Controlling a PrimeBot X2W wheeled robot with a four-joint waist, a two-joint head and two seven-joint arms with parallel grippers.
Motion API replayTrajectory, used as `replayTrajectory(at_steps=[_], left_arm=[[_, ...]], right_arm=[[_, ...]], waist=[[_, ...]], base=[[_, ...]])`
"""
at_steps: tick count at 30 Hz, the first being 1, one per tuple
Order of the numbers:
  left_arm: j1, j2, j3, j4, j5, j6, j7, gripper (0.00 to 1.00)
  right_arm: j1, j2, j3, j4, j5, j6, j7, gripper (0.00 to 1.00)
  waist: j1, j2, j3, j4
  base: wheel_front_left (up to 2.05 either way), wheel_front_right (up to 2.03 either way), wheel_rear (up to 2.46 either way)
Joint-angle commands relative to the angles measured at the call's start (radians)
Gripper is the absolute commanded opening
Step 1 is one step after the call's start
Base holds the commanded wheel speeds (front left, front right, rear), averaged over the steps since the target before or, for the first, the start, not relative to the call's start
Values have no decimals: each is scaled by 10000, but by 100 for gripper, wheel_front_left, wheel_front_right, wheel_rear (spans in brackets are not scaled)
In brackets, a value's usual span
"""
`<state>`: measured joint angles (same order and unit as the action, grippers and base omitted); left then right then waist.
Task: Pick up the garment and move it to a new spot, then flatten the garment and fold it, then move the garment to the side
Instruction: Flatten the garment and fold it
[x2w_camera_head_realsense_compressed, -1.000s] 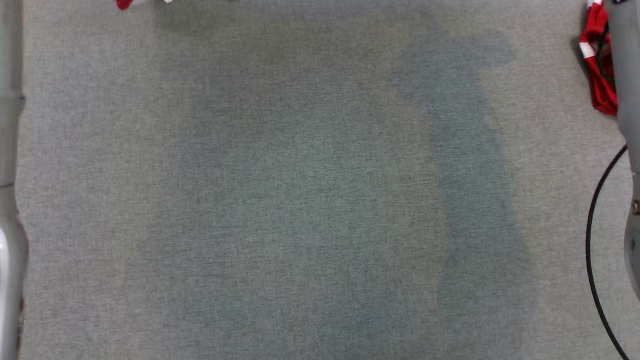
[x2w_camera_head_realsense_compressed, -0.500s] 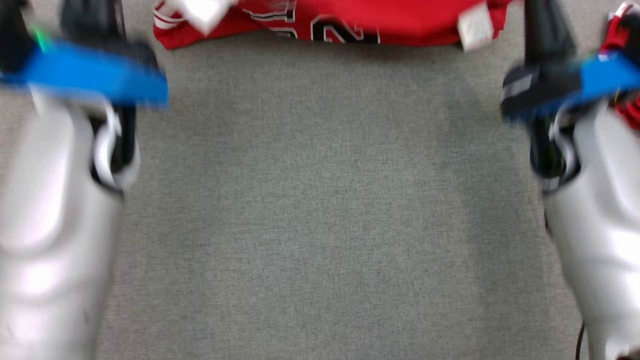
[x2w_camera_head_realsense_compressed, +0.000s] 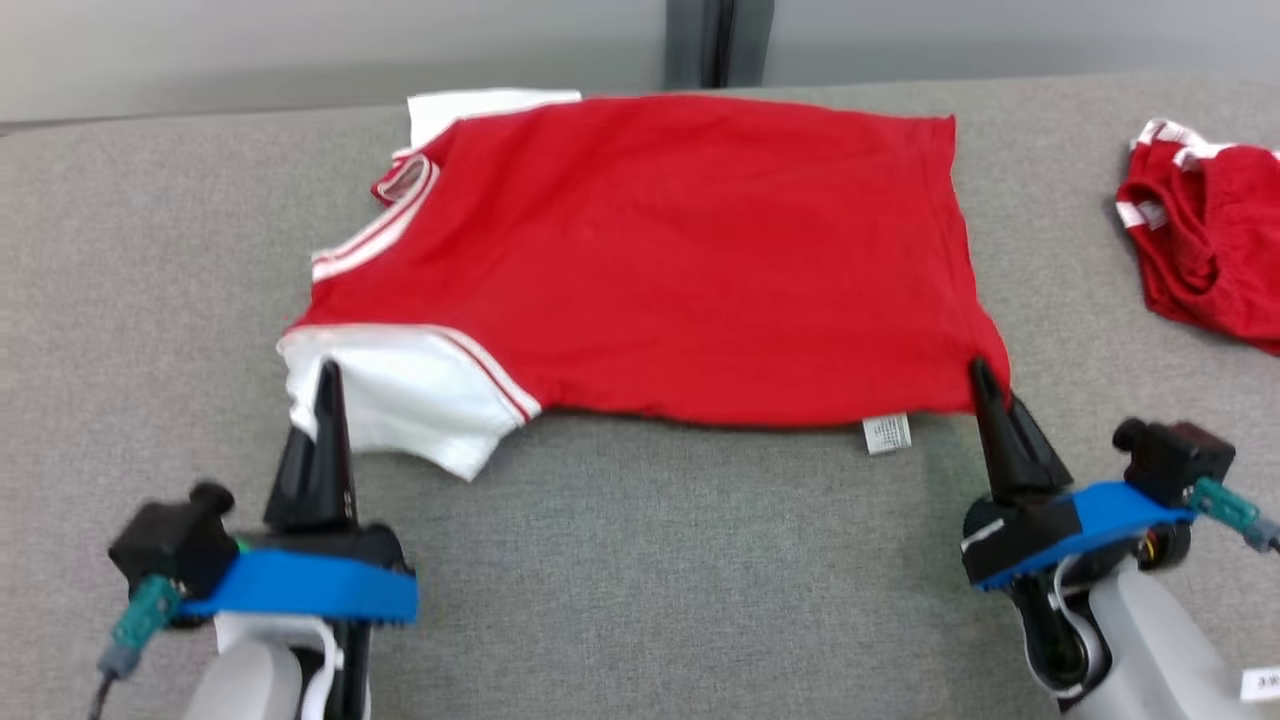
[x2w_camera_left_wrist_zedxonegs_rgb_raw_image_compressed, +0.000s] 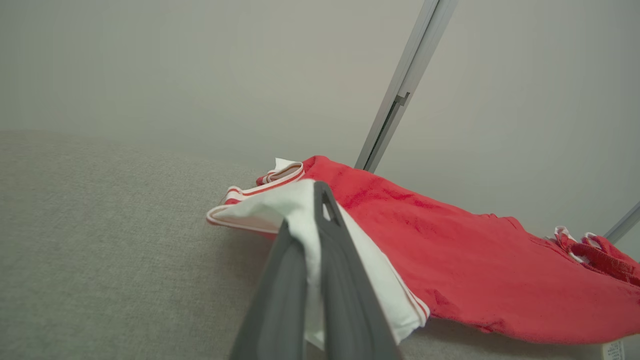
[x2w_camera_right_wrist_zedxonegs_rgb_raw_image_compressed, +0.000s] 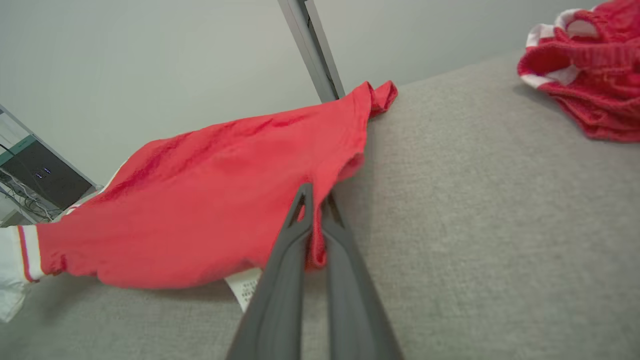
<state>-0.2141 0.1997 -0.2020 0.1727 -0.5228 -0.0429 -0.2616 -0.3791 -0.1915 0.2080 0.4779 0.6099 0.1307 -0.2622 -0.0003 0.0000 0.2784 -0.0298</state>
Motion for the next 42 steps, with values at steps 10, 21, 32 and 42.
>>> replayTrajectory(at_steps=[10, 21, 32, 42], left_arm=[[2472, -241, -268, -637, -40, 228, -36, 0], [3928, -190, -813, -1726, 129, 590, 504, 0], [3536, 22, -718, -1863, 44, 583, 620, 0], [2375, 396, -653, -1612, 205, 310, 801, 0]], right_arm=[[2205, -272, -305, -181, 230, 1, 219, 0], [4148, -57, -1492, -1443, -178, 1, 1095, 0], [4258, 538, -1959, -2610, -800, 1, 1966, 0], [3686, 676, -1878, -2922, -709, 1, 2260, 0]], waist=[[3, 0, -1270, 49], [3, 0, -1644, 330], [3, 0, -1432, 106], [3, 0, -1009, -217]], base=[[0, 0, 0], [0, 0, 0], [0, 0, 0], [0, 0, 0]])
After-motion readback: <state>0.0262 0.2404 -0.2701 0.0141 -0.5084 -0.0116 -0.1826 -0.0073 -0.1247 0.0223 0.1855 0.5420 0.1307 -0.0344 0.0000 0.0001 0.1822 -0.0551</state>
